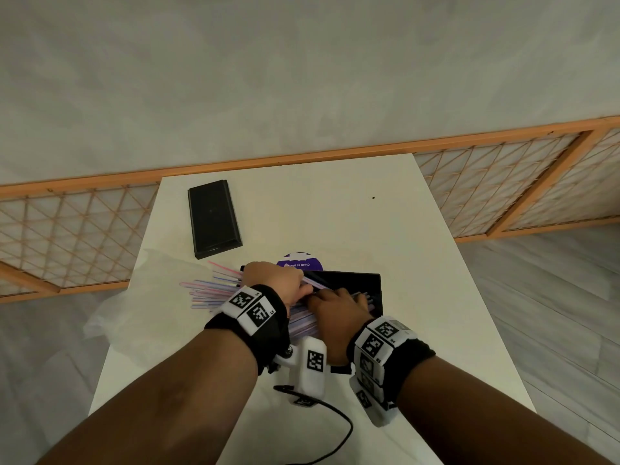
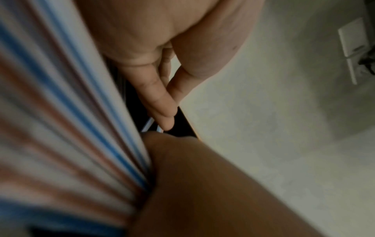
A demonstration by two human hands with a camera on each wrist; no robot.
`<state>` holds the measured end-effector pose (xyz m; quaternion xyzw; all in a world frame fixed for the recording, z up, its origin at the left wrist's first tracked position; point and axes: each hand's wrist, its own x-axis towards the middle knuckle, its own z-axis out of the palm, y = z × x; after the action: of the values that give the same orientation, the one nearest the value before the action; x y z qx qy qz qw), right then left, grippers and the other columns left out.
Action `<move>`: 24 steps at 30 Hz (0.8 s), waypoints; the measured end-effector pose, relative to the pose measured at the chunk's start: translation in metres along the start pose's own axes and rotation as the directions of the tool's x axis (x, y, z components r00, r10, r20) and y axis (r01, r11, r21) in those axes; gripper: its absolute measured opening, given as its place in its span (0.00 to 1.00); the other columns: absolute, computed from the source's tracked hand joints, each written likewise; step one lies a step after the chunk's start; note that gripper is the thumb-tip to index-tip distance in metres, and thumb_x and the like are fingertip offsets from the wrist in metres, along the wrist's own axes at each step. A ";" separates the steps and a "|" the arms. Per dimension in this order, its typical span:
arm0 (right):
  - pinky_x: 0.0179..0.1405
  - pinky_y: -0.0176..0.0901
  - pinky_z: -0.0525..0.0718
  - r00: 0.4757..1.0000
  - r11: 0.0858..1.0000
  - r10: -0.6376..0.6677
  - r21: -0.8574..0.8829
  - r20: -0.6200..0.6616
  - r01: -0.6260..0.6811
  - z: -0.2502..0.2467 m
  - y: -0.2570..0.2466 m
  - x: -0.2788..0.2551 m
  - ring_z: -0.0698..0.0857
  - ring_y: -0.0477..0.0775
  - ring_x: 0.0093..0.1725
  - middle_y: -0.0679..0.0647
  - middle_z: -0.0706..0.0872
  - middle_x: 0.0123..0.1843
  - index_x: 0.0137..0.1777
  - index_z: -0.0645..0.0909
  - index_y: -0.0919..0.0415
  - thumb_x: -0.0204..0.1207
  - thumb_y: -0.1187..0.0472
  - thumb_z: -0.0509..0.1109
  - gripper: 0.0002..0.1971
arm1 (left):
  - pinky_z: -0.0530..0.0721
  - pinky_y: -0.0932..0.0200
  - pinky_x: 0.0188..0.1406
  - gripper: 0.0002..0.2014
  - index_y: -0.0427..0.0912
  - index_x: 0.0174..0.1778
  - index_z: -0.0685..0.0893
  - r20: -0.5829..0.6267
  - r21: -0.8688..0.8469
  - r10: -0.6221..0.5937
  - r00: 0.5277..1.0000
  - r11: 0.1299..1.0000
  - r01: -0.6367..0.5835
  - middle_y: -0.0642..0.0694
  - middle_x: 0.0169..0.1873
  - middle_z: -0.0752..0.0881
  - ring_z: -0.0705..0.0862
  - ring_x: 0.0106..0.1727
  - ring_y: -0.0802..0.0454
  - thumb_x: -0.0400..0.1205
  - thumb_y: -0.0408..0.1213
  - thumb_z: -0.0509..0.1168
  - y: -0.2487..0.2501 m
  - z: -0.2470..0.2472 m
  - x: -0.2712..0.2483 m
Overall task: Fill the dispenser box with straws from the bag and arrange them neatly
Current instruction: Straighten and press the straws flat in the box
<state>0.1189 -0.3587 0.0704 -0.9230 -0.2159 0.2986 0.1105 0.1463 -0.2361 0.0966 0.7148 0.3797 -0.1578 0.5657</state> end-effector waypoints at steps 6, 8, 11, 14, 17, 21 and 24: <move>0.74 0.63 0.64 0.993 0.994 0.016 0.107 -0.114 -0.004 0.005 0.006 -0.004 0.70 0.60 0.72 0.51 0.73 0.72 0.79 0.66 0.47 0.60 0.26 0.71 0.49 | 0.93 0.43 0.43 0.12 0.38 0.27 0.86 -0.122 0.106 0.275 0.954 0.959 -0.263 0.44 0.25 0.90 0.93 0.33 0.43 0.50 0.37 0.69 -0.001 -0.015 0.009; 0.72 0.58 0.69 0.986 0.987 0.016 0.160 -0.165 0.011 0.006 0.009 -0.007 0.72 0.57 0.67 0.49 0.73 0.68 0.76 0.67 0.48 0.50 0.20 0.65 0.54 | 0.94 0.40 0.39 0.09 0.37 0.26 0.85 -0.080 0.078 0.337 0.938 0.940 -0.331 0.44 0.22 0.89 0.93 0.31 0.43 0.54 0.37 0.69 0.008 -0.021 -0.011; 0.66 0.54 0.76 0.953 0.958 0.030 0.282 -0.303 0.060 0.005 0.010 -0.011 0.74 0.52 0.61 0.45 0.73 0.64 0.71 0.66 0.48 0.48 0.21 0.72 0.53 | 0.94 0.41 0.39 0.04 0.32 0.30 0.85 -0.058 0.035 0.406 0.912 0.914 -0.404 0.40 0.25 0.90 0.92 0.28 0.45 0.66 0.30 0.73 0.019 -0.035 -0.032; 0.66 0.56 0.77 0.916 0.962 0.013 0.254 -0.401 0.098 0.002 0.006 -0.010 0.75 0.51 0.64 0.44 0.73 0.66 0.75 0.61 0.46 0.48 0.20 0.73 0.57 | 0.93 0.46 0.36 0.03 0.30 0.32 0.84 -0.052 -0.005 0.427 0.903 0.904 -0.428 0.33 0.28 0.90 0.92 0.28 0.42 0.71 0.24 0.72 0.022 -0.053 -0.042; 0.71 0.59 0.73 0.949 0.977 -0.030 0.191 -0.313 0.094 -0.004 -0.008 -0.007 0.73 0.53 0.70 0.44 0.71 0.73 0.80 0.56 0.42 0.51 0.20 0.72 0.58 | 0.88 0.55 0.30 0.04 0.29 0.32 0.84 0.003 0.011 0.366 0.931 0.931 -0.366 0.34 0.24 0.88 0.92 0.29 0.40 0.71 0.19 0.70 0.021 -0.070 -0.048; 0.78 0.63 0.61 0.989 0.993 -0.034 0.107 -0.142 0.050 0.000 -0.024 -0.001 0.68 0.56 0.77 0.46 0.68 0.80 0.82 0.55 0.45 0.58 0.20 0.69 0.56 | 0.92 0.51 0.37 0.03 0.37 0.38 0.89 0.079 0.288 0.324 0.943 0.898 -0.333 0.43 0.27 0.91 0.93 0.30 0.48 0.73 0.31 0.76 0.013 -0.095 -0.050; 0.81 0.65 0.55 0.997 0.997 -0.037 0.066 -0.067 0.042 0.004 -0.029 0.004 0.64 0.57 0.80 0.48 0.66 0.82 0.84 0.55 0.48 0.60 0.20 0.68 0.56 | 0.84 0.61 0.28 0.08 0.47 0.38 0.88 0.028 0.490 0.509 0.860 0.743 -0.455 0.52 0.32 0.90 0.91 0.29 0.54 0.74 0.45 0.79 0.015 -0.123 -0.051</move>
<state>0.1098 -0.3310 0.0742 -0.9236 -0.2202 0.2731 0.1543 0.0982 -0.1410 0.1781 0.9132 0.1604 -0.0563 0.3704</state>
